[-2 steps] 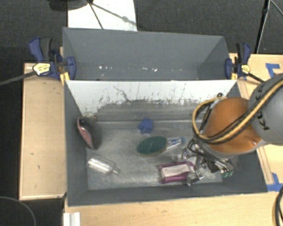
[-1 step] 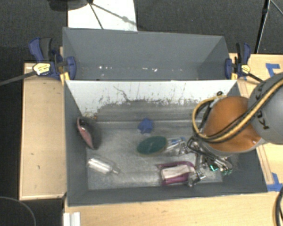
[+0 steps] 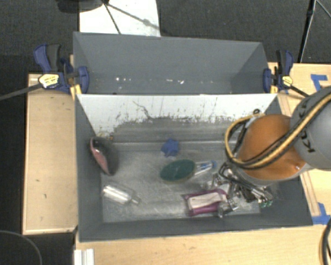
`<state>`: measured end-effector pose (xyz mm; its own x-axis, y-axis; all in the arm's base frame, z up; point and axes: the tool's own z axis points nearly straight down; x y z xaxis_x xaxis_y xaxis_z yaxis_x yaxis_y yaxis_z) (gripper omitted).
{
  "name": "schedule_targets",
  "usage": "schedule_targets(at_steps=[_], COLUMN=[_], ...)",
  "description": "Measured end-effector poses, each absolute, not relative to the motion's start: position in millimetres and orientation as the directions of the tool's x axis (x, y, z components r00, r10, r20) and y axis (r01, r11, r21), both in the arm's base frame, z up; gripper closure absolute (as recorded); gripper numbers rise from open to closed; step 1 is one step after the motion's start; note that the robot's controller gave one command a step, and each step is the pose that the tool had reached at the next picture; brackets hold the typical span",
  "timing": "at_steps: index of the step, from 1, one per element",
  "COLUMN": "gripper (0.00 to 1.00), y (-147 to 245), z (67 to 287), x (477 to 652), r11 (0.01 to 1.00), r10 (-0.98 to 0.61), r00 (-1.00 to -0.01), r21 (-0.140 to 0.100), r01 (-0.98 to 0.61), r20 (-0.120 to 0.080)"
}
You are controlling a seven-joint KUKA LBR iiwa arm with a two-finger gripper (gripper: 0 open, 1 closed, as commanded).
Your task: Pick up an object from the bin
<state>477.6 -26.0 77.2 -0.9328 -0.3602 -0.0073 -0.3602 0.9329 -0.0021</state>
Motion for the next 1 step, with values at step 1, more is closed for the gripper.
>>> schedule_targets(at_steps=[1], gripper=[1.0], y=[-34.5], z=[225.4], x=[481.5], r11=[0.945], r10=[-0.328], r00=[-0.945], r21=[-0.004], r01=[-0.328], r20=[-0.009])
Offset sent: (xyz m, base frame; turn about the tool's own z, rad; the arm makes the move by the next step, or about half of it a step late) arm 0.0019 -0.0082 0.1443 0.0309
